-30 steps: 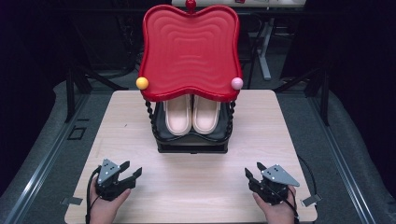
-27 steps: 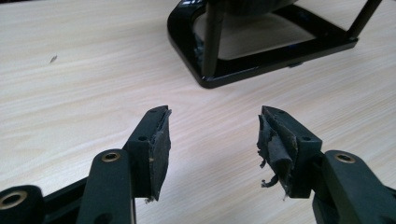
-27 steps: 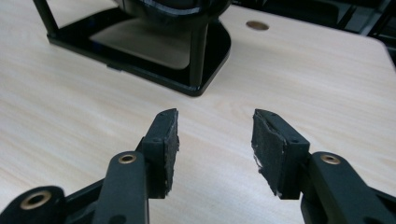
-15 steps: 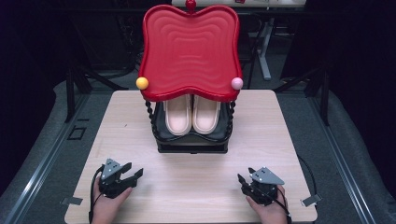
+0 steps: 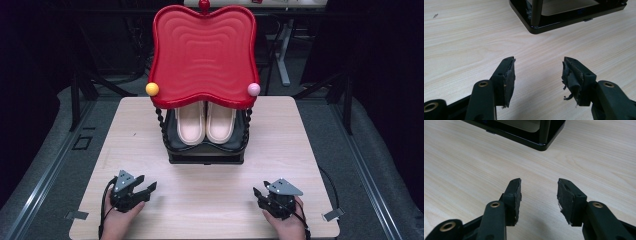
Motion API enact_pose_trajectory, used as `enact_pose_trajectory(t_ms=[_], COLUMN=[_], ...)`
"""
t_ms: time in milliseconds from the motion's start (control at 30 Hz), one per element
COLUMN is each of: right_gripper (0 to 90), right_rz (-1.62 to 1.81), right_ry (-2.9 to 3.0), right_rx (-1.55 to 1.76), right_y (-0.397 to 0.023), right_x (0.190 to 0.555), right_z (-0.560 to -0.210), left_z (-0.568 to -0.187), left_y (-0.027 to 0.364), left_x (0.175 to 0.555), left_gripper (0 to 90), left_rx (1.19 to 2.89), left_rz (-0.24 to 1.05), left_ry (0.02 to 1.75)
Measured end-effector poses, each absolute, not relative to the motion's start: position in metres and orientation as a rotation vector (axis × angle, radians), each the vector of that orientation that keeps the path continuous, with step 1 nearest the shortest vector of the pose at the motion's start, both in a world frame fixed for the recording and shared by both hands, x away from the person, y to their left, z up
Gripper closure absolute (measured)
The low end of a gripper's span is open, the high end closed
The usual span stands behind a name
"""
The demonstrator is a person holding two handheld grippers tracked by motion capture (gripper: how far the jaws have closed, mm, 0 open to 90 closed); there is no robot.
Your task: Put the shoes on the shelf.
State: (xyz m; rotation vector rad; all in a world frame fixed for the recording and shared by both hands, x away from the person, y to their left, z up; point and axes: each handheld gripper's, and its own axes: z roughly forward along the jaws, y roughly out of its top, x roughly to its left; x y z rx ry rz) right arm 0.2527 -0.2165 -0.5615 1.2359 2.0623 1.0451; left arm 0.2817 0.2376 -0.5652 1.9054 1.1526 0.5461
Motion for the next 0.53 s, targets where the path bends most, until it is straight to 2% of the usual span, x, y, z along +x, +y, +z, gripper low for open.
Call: enact_pose_trajectory(t_ms=[533], right_gripper=[53.2], right_rz=[1.033], right_ry=[2.028], right_rx=[1.289], right_y=[-0.228], right_x=[0.256], right_z=[-0.562], left_z=[-0.565], left_y=[0.238], left_x=[0.285], left_gripper=[42.3], left_rx=[1.871], left_rz=[0.526], left_ry=[1.164])
